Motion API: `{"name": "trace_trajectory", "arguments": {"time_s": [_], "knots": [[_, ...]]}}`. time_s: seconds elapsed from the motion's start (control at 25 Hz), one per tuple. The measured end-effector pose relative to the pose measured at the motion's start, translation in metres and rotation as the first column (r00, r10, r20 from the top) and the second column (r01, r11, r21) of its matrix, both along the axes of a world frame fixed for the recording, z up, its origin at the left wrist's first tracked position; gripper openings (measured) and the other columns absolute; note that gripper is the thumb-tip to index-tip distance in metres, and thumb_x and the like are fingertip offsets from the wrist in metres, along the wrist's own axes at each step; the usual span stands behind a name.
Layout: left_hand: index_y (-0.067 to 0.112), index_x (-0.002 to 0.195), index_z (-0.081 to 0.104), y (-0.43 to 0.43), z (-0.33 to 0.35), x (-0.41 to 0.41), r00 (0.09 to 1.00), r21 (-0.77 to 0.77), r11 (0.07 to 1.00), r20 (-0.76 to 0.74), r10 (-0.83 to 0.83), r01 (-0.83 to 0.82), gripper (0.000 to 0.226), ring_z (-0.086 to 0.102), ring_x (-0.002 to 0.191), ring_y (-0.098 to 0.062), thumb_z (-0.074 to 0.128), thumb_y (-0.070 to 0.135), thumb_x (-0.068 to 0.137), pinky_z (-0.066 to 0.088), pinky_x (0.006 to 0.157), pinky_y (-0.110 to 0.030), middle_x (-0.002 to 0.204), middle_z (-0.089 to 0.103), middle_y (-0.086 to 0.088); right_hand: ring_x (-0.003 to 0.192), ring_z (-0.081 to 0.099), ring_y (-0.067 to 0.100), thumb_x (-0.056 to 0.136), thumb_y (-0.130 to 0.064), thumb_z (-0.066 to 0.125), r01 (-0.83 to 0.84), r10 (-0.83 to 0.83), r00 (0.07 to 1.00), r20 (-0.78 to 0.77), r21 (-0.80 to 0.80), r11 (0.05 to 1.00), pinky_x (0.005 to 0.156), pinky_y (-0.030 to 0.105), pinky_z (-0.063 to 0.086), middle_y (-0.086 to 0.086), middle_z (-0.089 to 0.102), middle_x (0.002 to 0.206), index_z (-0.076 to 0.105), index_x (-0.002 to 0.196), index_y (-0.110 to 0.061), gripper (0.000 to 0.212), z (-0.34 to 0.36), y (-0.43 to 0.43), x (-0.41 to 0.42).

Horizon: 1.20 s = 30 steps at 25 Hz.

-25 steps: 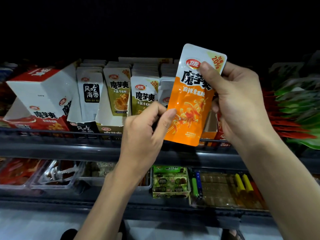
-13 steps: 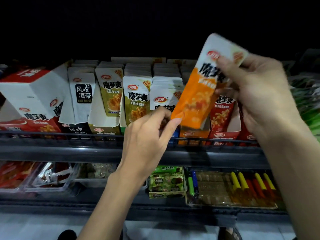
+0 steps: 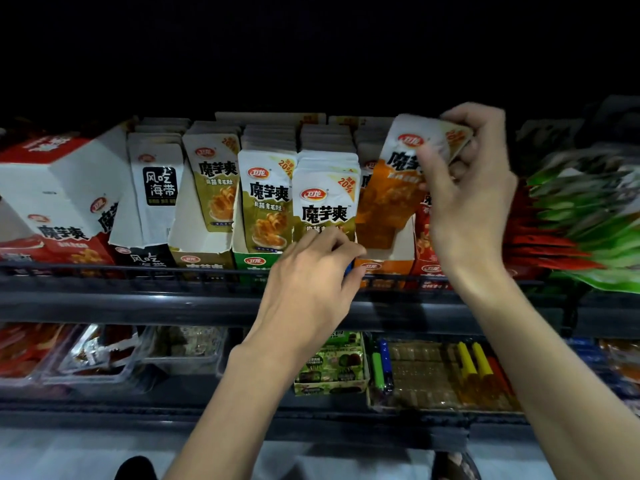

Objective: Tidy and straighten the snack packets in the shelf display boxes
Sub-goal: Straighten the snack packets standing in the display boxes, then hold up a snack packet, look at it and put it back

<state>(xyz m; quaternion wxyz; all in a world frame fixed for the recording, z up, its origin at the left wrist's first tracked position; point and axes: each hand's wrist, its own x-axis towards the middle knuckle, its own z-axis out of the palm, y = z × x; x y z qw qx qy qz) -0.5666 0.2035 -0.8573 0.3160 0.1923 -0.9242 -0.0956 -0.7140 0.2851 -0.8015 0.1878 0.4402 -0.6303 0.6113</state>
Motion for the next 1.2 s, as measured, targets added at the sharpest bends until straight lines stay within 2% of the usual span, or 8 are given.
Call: {"name": "trace_trajectory", "arguments": {"time_s": [0.12,0.24,0.36,0.52,0.64,0.84,1.0,1.2], "knots": [[0.021,0.11,0.07,-0.001,0.001,-0.001,1.0,0.024,1.0,0.023,0.001,-0.001,0.021,0.055,0.099,-0.017,0.062,0.028,0.092,0.05,0.081,-0.036,0.1,0.059,0.008,0.089,0.058,0.005,0.097,-0.014,0.062,0.116,-0.085,0.987,-0.139,0.233,0.966,0.076,0.036,0.055,-0.014,0.058,0.098,0.057,0.117,-0.017,0.021,-0.019,-0.011,-0.007],[0.021,0.111,0.071,-0.001,0.002,0.0,1.0,0.052,0.999,0.031,-0.001,0.0,0.022,0.052,0.099,-0.015,0.062,0.028,0.092,0.049,0.082,-0.035,0.099,0.057,0.008,0.092,0.052,0.012,0.094,-0.005,0.062,0.207,-0.142,0.971,-0.193,0.371,0.905,0.071,0.019,0.036,0.002,0.061,0.106,0.059,0.115,-0.015,0.023,-0.028,-0.019,-0.01],[0.02,0.112,0.071,0.0,0.004,0.001,1.0,0.093,0.996,0.023,-0.007,0.005,0.023,0.051,0.101,-0.013,0.061,0.028,0.093,0.047,0.084,-0.032,0.101,0.057,0.008,0.098,0.054,0.017,0.092,-0.003,0.064,0.296,-0.213,0.948,-0.238,0.407,0.864,0.071,0.014,0.028,0.007,0.057,0.12,0.054,0.127,-0.015,0.038,-0.028,-0.021,-0.007],[0.02,0.113,0.07,0.0,0.005,0.003,1.0,0.123,0.992,0.022,-0.02,0.017,0.023,0.05,0.102,-0.012,0.061,0.028,0.093,0.045,0.087,-0.031,0.102,0.057,0.009,0.099,0.048,0.014,0.084,0.009,0.065,0.34,-0.243,0.93,-0.274,0.396,0.853,0.072,0.023,0.041,0.011,0.045,0.129,0.046,0.136,-0.018,0.062,-0.032,-0.026,-0.008],[0.021,0.114,0.069,0.0,0.006,0.005,0.999,0.161,0.987,0.022,-0.027,0.023,0.024,0.049,0.104,-0.01,0.059,0.029,0.094,0.044,0.089,-0.029,0.103,0.056,0.01,0.118,0.037,0.023,0.071,0.019,0.067,0.442,-0.328,0.876,-0.355,0.318,0.839,0.084,0.014,0.027,0.016,0.041,0.131,0.05,0.131,-0.017,0.073,-0.035,-0.031,-0.008],[0.021,0.114,0.07,0.0,0.008,0.006,1.0,0.22,0.975,-0.001,-0.025,0.025,0.023,0.05,0.105,-0.007,0.059,0.028,0.095,0.045,0.091,-0.029,0.103,0.058,0.01,0.11,0.034,0.025,0.074,0.017,0.065,0.483,-0.322,0.829,-0.456,0.295,0.825,0.084,0.016,0.021,0.02,0.051,0.12,0.064,0.11,-0.006,0.042,-0.034,-0.028,-0.005],[0.022,0.115,0.07,0.001,0.008,0.006,1.0,0.227,0.973,0.005,-0.026,0.024,0.023,0.049,0.104,-0.008,0.059,0.029,0.095,0.044,0.089,-0.03,0.1,0.055,0.01,0.113,0.038,0.031,0.081,0.004,0.061,0.521,-0.296,0.807,-0.511,0.381,0.764,0.087,0.037,0.033,0.016,0.054,0.119,0.069,0.113,-0.007,0.035,-0.037,-0.025,-0.006],[0.021,0.113,0.07,-0.001,0.007,0.005,0.999,0.239,0.97,0.001,-0.032,0.03,0.023,0.049,0.103,-0.009,0.06,0.028,0.095,0.045,0.09,-0.033,0.099,0.055,0.01,0.11,0.047,0.038,0.079,-0.005,0.068,0.536,-0.204,0.798,-0.567,0.514,0.67,0.09,0.044,0.024,0.015,0.059,0.111,0.073,0.097,-0.002,0.018,-0.04,-0.027,-0.006]]}}
